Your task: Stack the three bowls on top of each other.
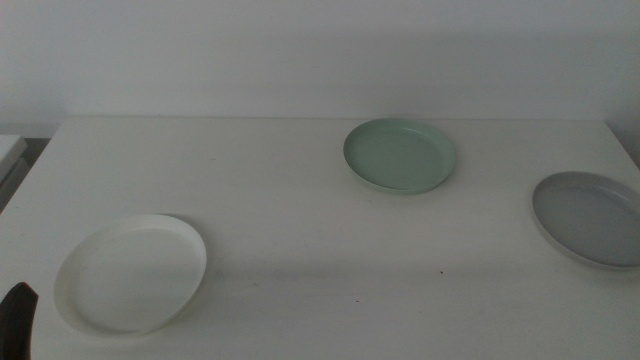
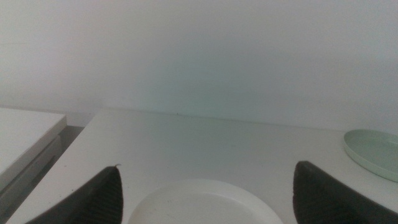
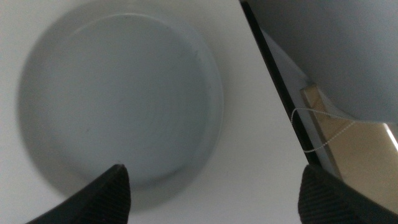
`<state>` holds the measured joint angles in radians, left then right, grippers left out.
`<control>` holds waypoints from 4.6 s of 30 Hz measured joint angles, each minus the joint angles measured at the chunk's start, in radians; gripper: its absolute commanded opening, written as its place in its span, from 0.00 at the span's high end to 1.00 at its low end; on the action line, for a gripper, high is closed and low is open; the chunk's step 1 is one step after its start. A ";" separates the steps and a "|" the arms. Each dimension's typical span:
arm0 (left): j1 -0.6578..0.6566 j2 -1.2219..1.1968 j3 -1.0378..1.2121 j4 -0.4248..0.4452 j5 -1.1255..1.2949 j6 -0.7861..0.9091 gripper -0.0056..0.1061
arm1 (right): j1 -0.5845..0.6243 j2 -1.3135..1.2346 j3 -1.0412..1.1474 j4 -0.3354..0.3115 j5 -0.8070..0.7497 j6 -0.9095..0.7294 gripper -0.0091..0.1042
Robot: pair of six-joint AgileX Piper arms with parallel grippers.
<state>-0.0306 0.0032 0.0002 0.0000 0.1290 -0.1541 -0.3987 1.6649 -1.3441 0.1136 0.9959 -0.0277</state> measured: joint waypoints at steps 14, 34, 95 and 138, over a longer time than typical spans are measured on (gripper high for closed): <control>0.000 0.000 0.000 0.000 0.000 0.000 0.11 | -0.001 0.400 -0.109 0.015 -0.107 -0.017 0.45; 0.000 0.000 0.000 0.000 0.000 0.000 0.11 | 0.076 0.342 -0.115 0.020 -0.130 -0.015 0.94; 0.000 0.000 0.000 0.000 0.000 0.000 0.11 | 0.705 0.368 -0.332 0.087 -0.072 0.154 0.35; 0.000 0.000 0.000 0.000 0.000 0.000 0.11 | 0.586 0.890 -1.124 -0.082 0.116 0.268 0.94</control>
<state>-0.0306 0.0032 0.0002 0.0000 0.1290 -0.1541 0.1868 2.5551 -2.4682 0.0314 1.1117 0.2399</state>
